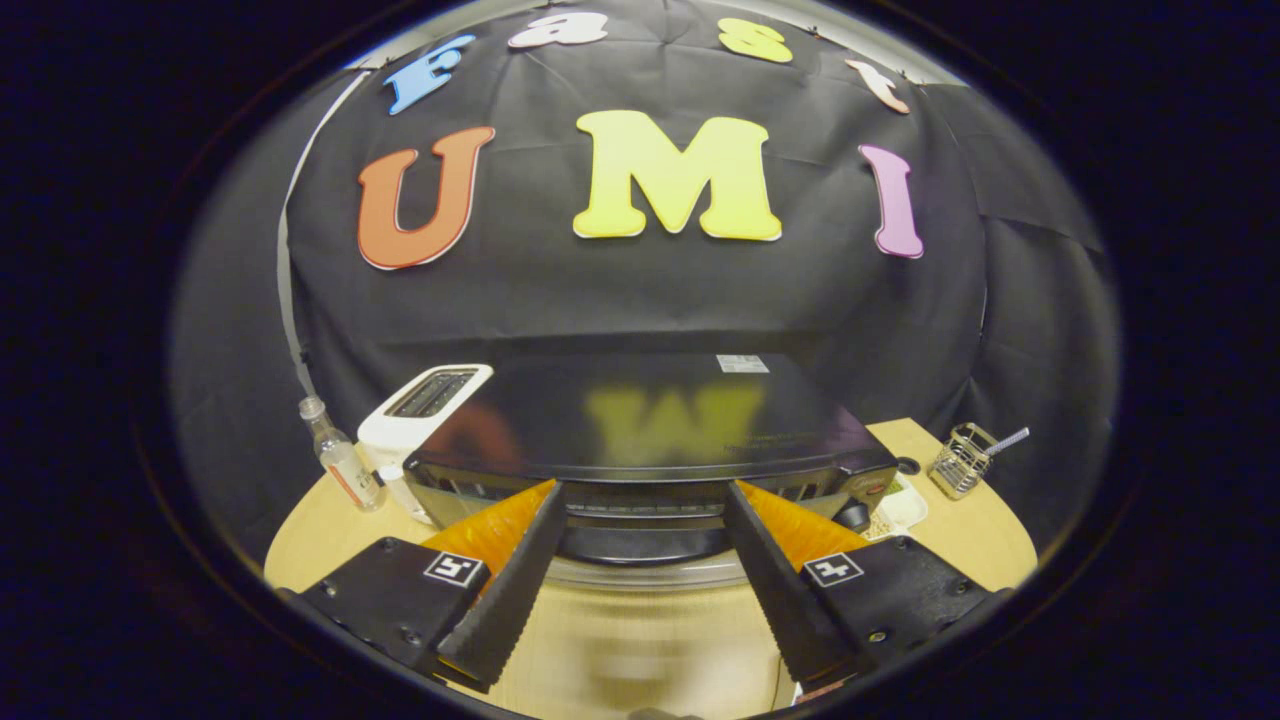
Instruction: Open the toaster oven, put the food inside, and close the toaster oven door.
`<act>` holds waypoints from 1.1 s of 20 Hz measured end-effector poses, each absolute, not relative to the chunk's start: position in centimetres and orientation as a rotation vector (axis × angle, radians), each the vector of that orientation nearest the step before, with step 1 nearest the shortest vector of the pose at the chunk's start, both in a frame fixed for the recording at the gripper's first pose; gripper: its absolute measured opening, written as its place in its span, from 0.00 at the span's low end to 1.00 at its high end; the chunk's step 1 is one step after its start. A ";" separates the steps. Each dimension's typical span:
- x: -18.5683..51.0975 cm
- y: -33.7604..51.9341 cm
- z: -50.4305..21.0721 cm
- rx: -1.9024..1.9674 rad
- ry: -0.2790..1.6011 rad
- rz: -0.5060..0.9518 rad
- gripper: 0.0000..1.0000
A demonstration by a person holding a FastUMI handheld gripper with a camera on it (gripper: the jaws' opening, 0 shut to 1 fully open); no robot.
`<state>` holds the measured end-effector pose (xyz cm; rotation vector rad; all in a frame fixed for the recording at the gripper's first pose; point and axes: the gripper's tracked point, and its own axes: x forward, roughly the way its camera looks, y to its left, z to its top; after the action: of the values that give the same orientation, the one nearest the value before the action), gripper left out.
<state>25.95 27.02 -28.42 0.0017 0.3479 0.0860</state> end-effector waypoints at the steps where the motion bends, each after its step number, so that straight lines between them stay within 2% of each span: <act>1: 25.2 27.1 -28.7 -0.003 0.348 0.087 1.00; 13: 16.4 26.1 -35.3 -0.035 0.449 0.083 1.00; 22: 13.1 25.6 -41.9 -0.055 0.597 0.088 1.00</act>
<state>13.06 25.60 -41.94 -0.0551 0.5967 0.0881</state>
